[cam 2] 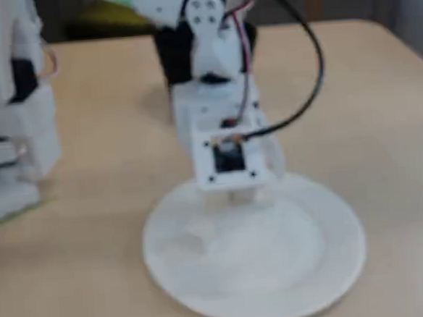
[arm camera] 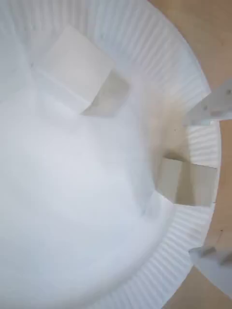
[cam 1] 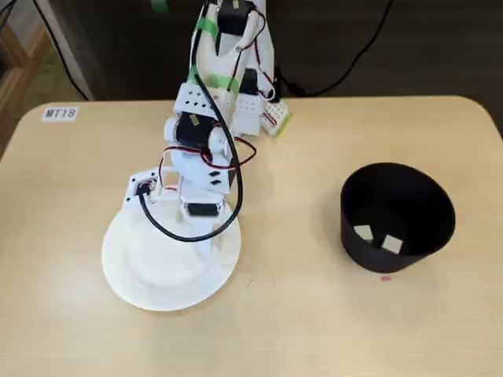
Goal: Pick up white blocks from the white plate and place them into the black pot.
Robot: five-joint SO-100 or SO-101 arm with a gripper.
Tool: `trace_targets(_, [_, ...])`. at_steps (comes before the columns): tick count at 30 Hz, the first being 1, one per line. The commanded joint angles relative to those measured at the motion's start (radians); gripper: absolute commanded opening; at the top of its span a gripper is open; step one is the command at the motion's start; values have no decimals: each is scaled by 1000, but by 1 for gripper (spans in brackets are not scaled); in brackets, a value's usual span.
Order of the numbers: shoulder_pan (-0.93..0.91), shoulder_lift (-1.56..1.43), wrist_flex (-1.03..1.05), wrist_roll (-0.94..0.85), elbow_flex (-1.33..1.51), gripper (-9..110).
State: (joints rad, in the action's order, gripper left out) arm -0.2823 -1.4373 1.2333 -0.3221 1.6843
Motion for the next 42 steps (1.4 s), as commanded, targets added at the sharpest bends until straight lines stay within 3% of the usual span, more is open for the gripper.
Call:
trace_targets(1, [-5,11,-8,5,-46,39])
trace_targets(11, [2,71,-23,44,-91,33])
trace_targets(21, [11,107,-15,112,-166,-2])
trace_targets(30, [3,95,-35,107,-172,-2])
trace_targets(35, [18,-29,-149,110,-163,-2])
trace_targets(42, [247,-262,-383,219,-164,-2])
